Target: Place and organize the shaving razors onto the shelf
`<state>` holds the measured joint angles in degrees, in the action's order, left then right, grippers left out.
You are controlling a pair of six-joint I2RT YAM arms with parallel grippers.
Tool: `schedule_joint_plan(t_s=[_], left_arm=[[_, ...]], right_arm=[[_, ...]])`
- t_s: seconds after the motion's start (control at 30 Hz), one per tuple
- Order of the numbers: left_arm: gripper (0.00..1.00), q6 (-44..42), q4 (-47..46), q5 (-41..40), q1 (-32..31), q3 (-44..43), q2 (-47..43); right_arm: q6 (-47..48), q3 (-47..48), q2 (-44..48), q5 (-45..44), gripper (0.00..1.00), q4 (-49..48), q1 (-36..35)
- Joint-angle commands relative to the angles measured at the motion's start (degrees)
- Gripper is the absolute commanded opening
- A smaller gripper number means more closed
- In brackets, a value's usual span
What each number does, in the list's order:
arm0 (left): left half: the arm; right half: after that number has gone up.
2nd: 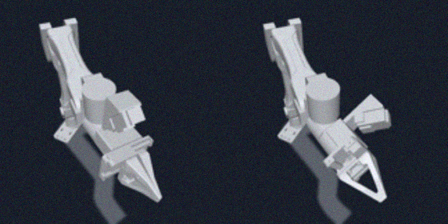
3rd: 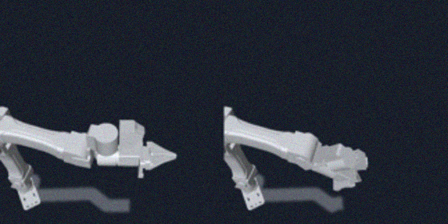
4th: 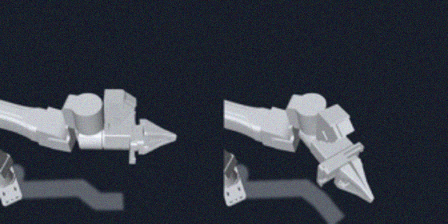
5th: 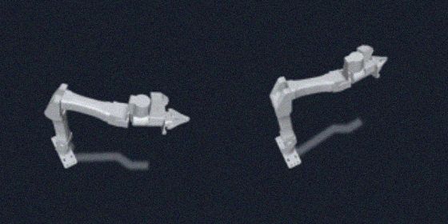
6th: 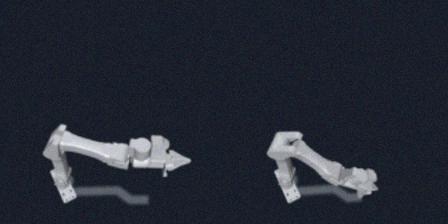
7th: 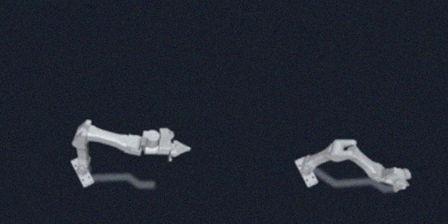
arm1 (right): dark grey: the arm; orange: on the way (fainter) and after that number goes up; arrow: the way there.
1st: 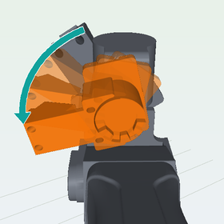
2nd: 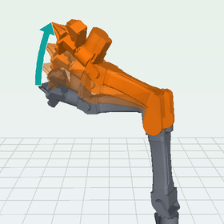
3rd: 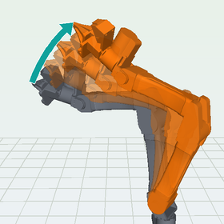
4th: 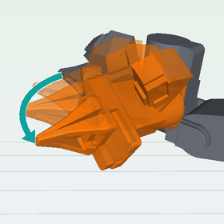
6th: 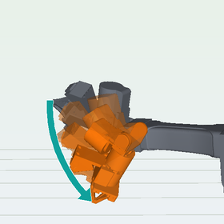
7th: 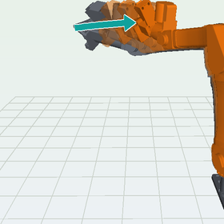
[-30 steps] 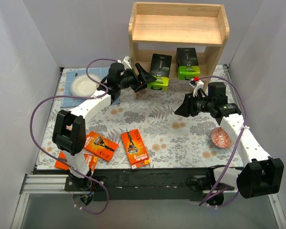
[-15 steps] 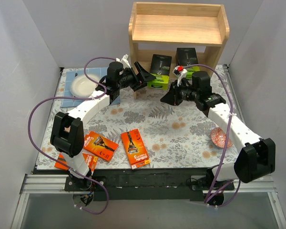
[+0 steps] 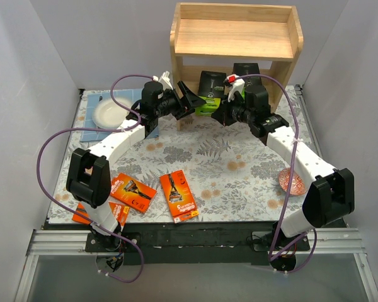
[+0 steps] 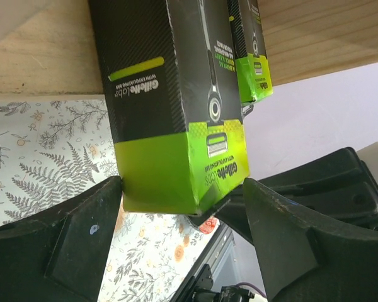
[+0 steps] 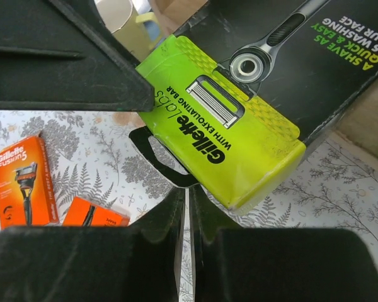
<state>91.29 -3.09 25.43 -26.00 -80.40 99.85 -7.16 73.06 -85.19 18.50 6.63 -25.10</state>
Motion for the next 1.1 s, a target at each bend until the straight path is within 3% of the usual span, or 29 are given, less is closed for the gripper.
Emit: schedule_joint_plan(t_s=[0.0,0.67,0.83,1.07], left_arm=[[0.77,-1.11,-0.69,-0.91,-0.28,-1.07,-4.49],[0.83,-3.83,1.51,-1.70,-0.37,1.21,-8.18],[0.87,-5.85,2.74,-1.79,-0.19,0.86,-9.76],[0.88,-9.01,5.81,-1.52,-0.11,3.23,-12.49]], right_arm=[[1.80,3.67,-1.56,-3.47,0.13,-3.38,-0.03],[2.59,9.21,-8.41,-8.04,0.13,-5.40,-0.03],[1.62,6.13,-8.24,-10.76,0.14,-11.55,-0.03],[1.71,6.40,-9.47,-10.94,0.15,-12.87,-0.03]])
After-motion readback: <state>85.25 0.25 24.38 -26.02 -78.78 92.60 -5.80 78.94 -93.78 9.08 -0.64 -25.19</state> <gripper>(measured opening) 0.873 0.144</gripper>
